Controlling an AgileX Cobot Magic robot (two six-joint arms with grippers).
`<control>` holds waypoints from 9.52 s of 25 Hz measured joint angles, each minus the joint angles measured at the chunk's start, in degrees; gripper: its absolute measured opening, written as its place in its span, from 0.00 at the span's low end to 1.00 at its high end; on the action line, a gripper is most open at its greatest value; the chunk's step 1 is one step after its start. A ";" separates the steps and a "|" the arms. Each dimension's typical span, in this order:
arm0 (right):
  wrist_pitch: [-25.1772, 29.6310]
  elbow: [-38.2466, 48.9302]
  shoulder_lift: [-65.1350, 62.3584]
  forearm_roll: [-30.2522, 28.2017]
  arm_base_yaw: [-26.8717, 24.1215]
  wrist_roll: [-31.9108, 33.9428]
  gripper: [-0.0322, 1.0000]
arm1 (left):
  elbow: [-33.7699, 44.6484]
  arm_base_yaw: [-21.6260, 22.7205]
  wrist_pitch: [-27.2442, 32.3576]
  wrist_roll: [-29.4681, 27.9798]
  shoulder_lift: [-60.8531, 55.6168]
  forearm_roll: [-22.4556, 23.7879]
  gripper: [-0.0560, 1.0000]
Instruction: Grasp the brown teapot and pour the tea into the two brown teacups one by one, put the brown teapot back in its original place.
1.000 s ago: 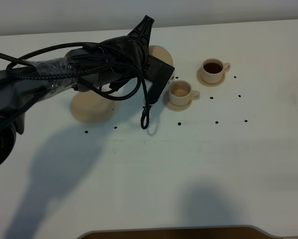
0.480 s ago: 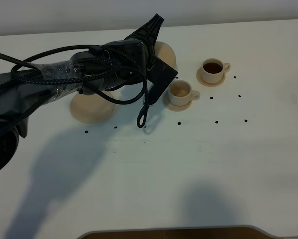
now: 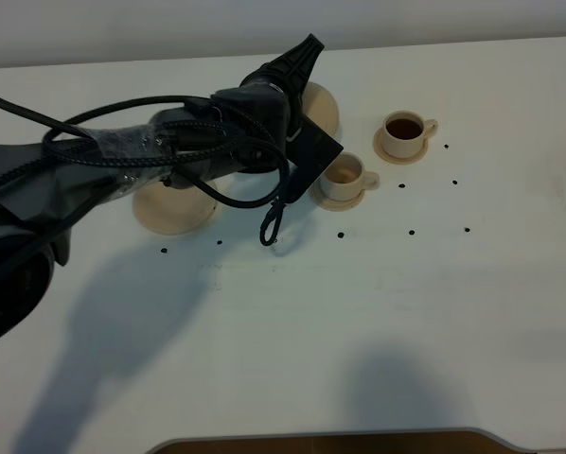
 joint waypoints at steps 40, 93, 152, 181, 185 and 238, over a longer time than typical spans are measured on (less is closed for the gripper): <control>0.00 0.00 0.00 0.00 0.00 0.00 0.42 | 0.00 -2.50 2.27 -5.07 2.01 17.74 0.17; 0.00 0.00 0.00 0.00 0.00 0.00 0.42 | 0.00 -2.54 0.07 -2.65 2.01 24.18 0.17; 0.00 0.00 0.00 0.00 0.00 0.00 0.42 | 0.00 -3.66 1.59 -6.59 1.63 18.34 0.17; 0.00 0.00 0.00 0.00 0.00 0.00 0.42 | 0.00 11.75 26.11 -33.39 -14.64 -46.79 0.17; 0.00 0.00 0.00 0.00 0.00 0.00 0.42 | 0.00 15.30 26.85 -38.58 -14.64 -56.14 0.17; 0.00 0.00 0.00 0.00 0.00 0.00 0.42 | 0.00 21.72 32.61 -43.07 -4.40 -76.32 0.18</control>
